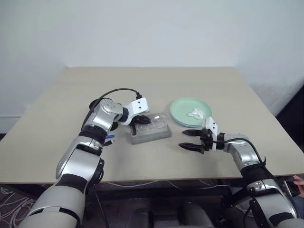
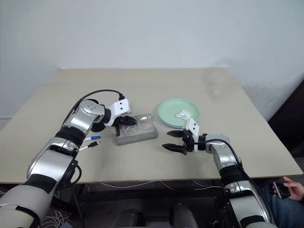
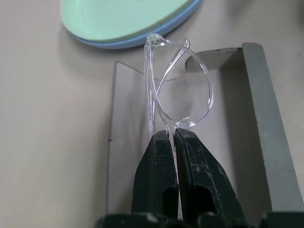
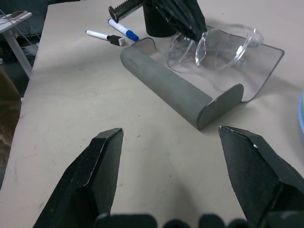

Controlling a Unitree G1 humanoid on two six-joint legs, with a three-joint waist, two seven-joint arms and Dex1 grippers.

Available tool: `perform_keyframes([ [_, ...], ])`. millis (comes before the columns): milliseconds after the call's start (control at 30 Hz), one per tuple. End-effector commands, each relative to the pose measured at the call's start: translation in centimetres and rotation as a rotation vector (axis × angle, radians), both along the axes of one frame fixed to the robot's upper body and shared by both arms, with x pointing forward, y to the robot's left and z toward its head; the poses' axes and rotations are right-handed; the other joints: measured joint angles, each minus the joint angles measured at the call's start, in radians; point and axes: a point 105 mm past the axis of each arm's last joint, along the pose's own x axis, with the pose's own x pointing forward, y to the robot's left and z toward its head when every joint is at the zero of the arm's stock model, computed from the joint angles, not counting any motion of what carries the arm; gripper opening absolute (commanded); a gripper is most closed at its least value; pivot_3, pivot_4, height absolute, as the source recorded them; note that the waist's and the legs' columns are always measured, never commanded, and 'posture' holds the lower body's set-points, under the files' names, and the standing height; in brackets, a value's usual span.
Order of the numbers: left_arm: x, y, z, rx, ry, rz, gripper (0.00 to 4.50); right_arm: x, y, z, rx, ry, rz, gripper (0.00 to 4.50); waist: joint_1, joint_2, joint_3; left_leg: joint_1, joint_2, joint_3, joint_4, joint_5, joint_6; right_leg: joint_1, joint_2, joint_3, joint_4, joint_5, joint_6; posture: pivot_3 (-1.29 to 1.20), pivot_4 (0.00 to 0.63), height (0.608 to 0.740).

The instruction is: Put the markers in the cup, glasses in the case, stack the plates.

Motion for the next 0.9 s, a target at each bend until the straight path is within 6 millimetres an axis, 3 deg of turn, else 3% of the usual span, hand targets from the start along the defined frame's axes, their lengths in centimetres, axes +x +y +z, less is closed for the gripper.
perform_keyframes([
  [33,0.4,-0.8,1.2,0.012,-0.031,-0.039,0.01,0.3,-0.1,1.6,0.036,-0.066,-0.014,3.50,0.000,0.000,0.000,0.000,0.000,0.000,0.000,0.000,0.000,0.000,0.000,0.000,0.000,0.000,0.000,0.00,0.000,0.721],
  [300,-1.2,-0.6,-1.3,0.097,0.074,-0.110,0.01,0.1,0.1,1.5,0.040,-0.066,-0.025,3.50,-0.001,0.000,0.000,0.000,0.000,0.000,0.000,0.000,0.000,0.000,0.000,0.000,0.000,0.000,0.000,0.00,0.000,0.721],
  [700,-3.0,0.4,-1.6,0.098,0.193,-0.140,0.01,0.3,0.7,1.3,0.043,-0.063,-0.022,3.50,-0.002,0.000,0.000,0.001,0.000,0.000,0.000,0.000,0.000,0.000,0.000,0.000,0.001,0.000,0.000,0.00,0.000,0.721],
  [800,-2.8,0.4,-1.3,0.085,0.178,-0.120,0.66,0.3,0.8,1.3,0.043,-0.064,-0.021,3.50,-0.002,0.000,0.000,0.001,0.000,0.000,0.000,0.000,0.000,0.000,0.000,0.000,0.001,0.000,0.000,0.00,0.000,0.721],
  [900,-2.1,0.2,-0.8,0.068,0.131,-0.089,1.70,0.3,0.8,1.3,0.044,-0.064,-0.019,3.50,-0.001,-0.001,0.000,0.001,0.000,0.000,0.000,0.000,0.000,0.000,0.000,0.000,0.001,0.000,0.000,0.00,0.000,0.721],
])
